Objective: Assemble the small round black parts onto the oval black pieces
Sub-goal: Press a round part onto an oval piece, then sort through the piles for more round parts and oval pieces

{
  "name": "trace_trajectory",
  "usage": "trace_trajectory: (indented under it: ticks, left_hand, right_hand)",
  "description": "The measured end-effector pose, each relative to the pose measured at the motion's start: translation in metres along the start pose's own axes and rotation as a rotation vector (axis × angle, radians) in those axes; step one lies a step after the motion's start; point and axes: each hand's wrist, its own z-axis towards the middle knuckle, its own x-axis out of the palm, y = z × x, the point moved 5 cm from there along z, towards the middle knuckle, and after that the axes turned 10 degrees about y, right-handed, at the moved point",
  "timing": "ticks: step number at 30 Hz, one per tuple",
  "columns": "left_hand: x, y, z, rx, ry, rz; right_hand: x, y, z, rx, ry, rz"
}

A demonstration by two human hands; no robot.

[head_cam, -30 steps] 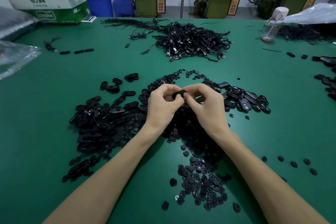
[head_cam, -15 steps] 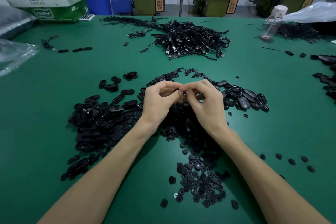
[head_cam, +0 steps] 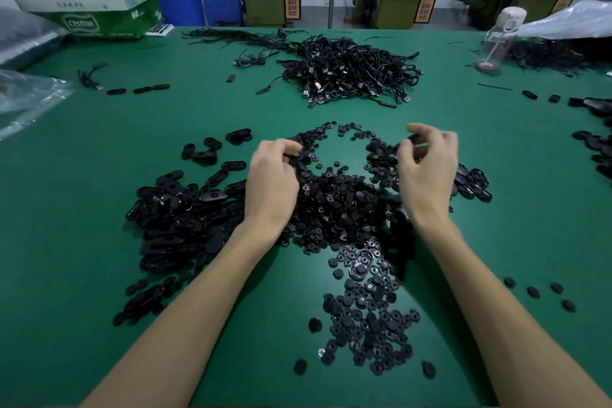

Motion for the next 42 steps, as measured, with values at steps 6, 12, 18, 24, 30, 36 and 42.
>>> trace_trajectory:
  ticks: [6,12,18,24,30,36,42]
  left_hand:
    - [-0.022,0.025,0.01,-0.205,0.009,0.634]
    - [-0.031,0.047,0.015,-0.349,0.091,0.776]
    - [-0.031,0.05,0.017,-0.284,-0.006,0.743]
    - [-0.02,0.024,0.015,-0.018,-0.083,0.454]
    - [0.002,-0.02,-0.004,0.33,0.031,0.208]
    - [0.016,-0.028,-0.015,0.386,0.078,0.143]
    - [0.017,-0.015,-0.01,0.307,0.042,0.038]
  right_hand:
    - [-0.001,-0.02,0.004,0.158,0.019,-0.086]
    - [0.014,-0.006,0.0,0.039,0.181,-0.135]
    - [0.045,0.013,-0.023,-0.138,0.563,-0.24]
    - [0.061,0.018,-0.035,-0.173,0.705,-0.314]
    - [0.057,0.019,-0.031,-0.183,0.609,-0.239]
    - [0.044,0.02,-0.025,-0.155,0.45,-0.021]
    - [0.04,0.02,-0.024,-0.129,0.413,0.112]
